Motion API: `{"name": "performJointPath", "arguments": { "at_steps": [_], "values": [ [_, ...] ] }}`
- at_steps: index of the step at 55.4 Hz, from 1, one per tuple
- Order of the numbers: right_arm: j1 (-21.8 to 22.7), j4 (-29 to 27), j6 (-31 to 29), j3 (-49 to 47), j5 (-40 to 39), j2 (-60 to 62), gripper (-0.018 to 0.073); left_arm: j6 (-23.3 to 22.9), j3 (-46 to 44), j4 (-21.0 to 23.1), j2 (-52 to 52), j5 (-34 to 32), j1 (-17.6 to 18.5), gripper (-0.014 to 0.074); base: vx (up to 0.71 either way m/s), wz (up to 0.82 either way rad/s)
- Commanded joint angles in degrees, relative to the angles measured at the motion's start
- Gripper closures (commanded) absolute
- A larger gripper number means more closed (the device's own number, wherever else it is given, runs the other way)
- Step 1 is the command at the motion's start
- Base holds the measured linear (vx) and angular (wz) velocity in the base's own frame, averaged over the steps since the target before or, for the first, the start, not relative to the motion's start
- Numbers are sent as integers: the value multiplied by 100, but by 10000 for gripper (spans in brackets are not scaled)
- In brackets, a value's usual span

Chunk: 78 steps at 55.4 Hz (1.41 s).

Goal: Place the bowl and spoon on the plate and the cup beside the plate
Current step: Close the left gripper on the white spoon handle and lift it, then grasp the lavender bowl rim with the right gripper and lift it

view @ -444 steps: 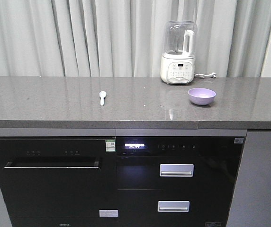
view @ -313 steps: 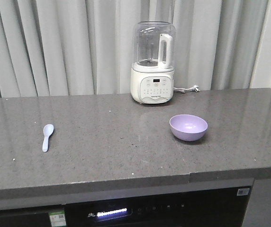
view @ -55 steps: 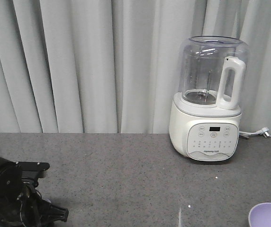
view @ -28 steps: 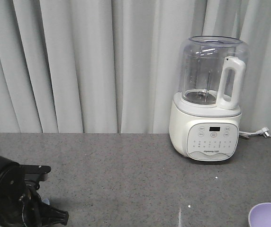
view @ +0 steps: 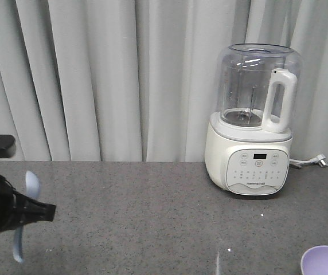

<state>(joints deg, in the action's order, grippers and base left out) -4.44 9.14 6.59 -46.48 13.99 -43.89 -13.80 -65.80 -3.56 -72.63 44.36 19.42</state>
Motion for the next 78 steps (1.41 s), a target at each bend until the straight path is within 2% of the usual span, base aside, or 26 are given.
{"name": "performJointPath", "arguments": {
  "at_steps": [1, 14, 21, 27, 32, 36, 39, 44, 50, 54, 58, 68, 78],
  "values": [
    [36, -36, 537, -371, 407, 10, -10, 73, -149, -8, 625, -335, 33, 603, 0, 0],
    [36, 719, 1818, -1095, 2701, -836, 36, 373, -144, -8, 1385, -286, 33, 603, 0, 0],
    [36, 1131, 1858, -1322, 3350, -1183, 38, 560, -144, -8, 1450, -159, 33, 603, 0, 0],
    [36, 1698, 1873, -1337, 3824, -1337, 38, 634, -144, -8, 1432, -31, 33, 603, 0, 0],
    [268, 1921, 1873, -1337, 4023, -1415, 38, 634, -144, -52, 1432, -24, 33, 603, 0, 0],
    [678, 1806, 1824, -1337, 4007, -1461, 43, 634, -144, -100, 1432, -5, 33, 603, 0, 0],
    [1072, 1521, 1692, -1337, 3914, -1516, 52, 626, -144, -186, 1432, 38, 33, 603, 0, 0],
    [1742, 576, 1064, -1337, 3692, -1703, 61, 626, -144, -208, 1432, 75, 33, 603, 0, 0],
    [2106, -488, 387, -1245, 3395, -1990, 65, 626, -144, -183, 1432, 80, 33, 603, 0, 0],
    [2152, -914, -40, -1187, 3271, -2292, 65, 626, -144, -183, 1432, 101, 33, 603, 0, 0],
    [2146, -1012, -288, -1171, 3242, -2593, 65, 626, -144, -188, 1432, 108, 33, 603, 0, 0],
    [2146, -989, -332, -1171, 3228, -3143, 65, 626, -144, -189, 1432, 107, 33, 603, 0, 0],
    [2146, -1002, -622, -1167, 3132, -3532, 65, 626, -144, -189, 1432, 107, 33, 603, 0, 0]
  ]
}}
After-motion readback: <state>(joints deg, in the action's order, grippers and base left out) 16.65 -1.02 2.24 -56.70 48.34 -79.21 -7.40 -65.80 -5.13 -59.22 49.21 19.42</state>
